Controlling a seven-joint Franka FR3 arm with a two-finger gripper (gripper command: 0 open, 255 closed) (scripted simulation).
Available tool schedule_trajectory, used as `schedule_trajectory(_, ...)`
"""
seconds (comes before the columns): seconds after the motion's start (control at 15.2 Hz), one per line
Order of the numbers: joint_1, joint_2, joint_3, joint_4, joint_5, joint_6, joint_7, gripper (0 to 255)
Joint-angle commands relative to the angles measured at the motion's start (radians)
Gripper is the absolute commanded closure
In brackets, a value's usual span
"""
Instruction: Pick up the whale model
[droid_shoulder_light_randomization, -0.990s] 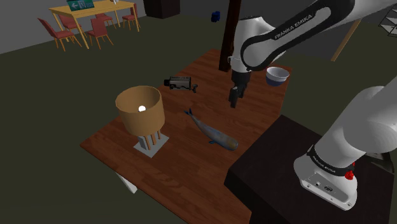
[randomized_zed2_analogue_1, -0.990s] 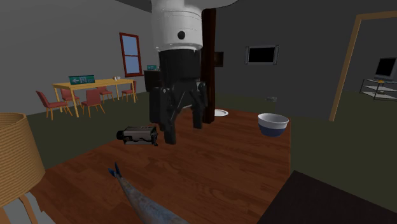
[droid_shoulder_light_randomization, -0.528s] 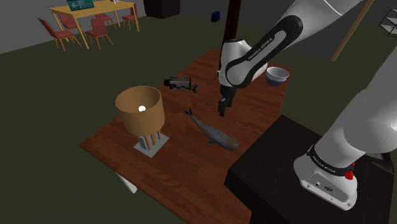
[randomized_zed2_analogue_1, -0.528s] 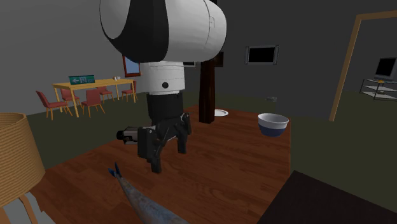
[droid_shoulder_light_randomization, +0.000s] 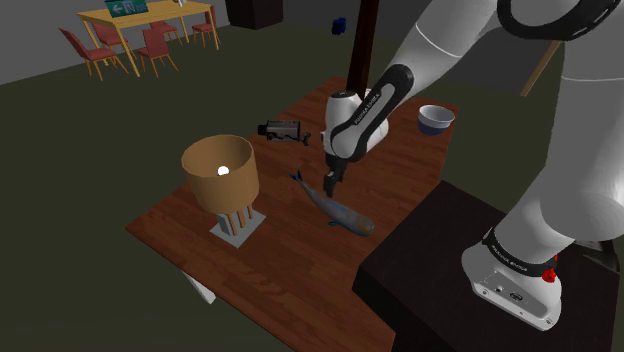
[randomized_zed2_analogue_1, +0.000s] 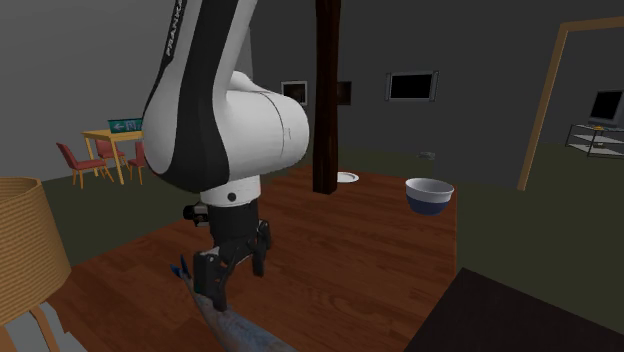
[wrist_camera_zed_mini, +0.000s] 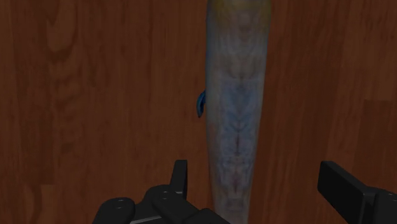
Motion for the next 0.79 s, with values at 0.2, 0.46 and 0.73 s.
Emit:
schedule_trajectory(0.2, 0.016, 0.202, 0.002, 0.154, -0.015, 0.057, -0.011, 0)
schedule_trajectory(0.46, 0.02, 0.25, -0.001, 0.176, -0.018, 0.083, -0.012, 0)
schedule_trajectory(0.73, 0.024, 0.314, -0.006, 0.205, -0.021, 0.119, -0.012, 0)
